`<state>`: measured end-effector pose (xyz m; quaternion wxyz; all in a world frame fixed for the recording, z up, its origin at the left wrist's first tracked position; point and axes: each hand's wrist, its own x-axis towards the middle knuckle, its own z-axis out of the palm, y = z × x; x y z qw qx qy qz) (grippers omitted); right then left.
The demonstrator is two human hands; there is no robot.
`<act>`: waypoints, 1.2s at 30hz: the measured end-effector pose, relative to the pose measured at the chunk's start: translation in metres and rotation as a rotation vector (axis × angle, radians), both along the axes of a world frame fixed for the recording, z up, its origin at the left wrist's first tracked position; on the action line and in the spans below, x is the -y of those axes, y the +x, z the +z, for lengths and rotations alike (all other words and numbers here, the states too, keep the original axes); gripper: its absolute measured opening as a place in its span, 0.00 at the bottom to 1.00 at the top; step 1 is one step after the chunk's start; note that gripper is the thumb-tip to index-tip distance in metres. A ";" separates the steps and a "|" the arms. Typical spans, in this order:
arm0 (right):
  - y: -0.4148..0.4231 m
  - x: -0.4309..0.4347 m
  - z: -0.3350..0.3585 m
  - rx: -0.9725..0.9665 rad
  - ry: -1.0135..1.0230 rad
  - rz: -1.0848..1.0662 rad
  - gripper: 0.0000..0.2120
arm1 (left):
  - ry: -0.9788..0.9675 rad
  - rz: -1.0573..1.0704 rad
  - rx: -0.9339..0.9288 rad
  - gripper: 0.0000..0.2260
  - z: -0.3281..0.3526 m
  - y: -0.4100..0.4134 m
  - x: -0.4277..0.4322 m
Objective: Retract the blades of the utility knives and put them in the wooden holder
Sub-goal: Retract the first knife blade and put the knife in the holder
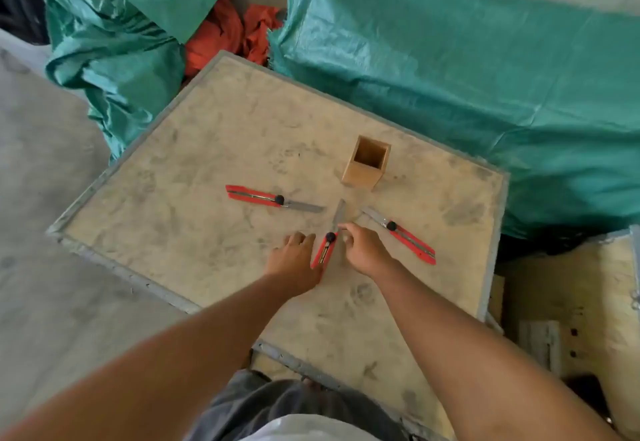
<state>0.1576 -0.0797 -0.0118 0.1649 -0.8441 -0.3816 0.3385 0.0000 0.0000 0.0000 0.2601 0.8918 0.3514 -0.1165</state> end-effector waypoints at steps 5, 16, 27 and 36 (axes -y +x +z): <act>-0.008 0.000 -0.026 -0.012 0.008 -0.047 0.18 | -0.043 0.064 -0.048 0.26 -0.027 -0.007 0.018; -0.020 -0.006 -0.033 -0.208 0.162 -0.360 0.06 | -0.199 0.235 0.159 0.19 -0.035 -0.016 0.030; -0.031 -0.003 0.035 -0.375 0.398 -0.519 0.10 | -0.440 0.142 0.297 0.28 0.017 -0.047 -0.004; -0.039 -0.015 0.107 -0.391 0.580 -0.483 0.12 | -0.571 0.180 0.533 0.26 0.069 -0.058 -0.036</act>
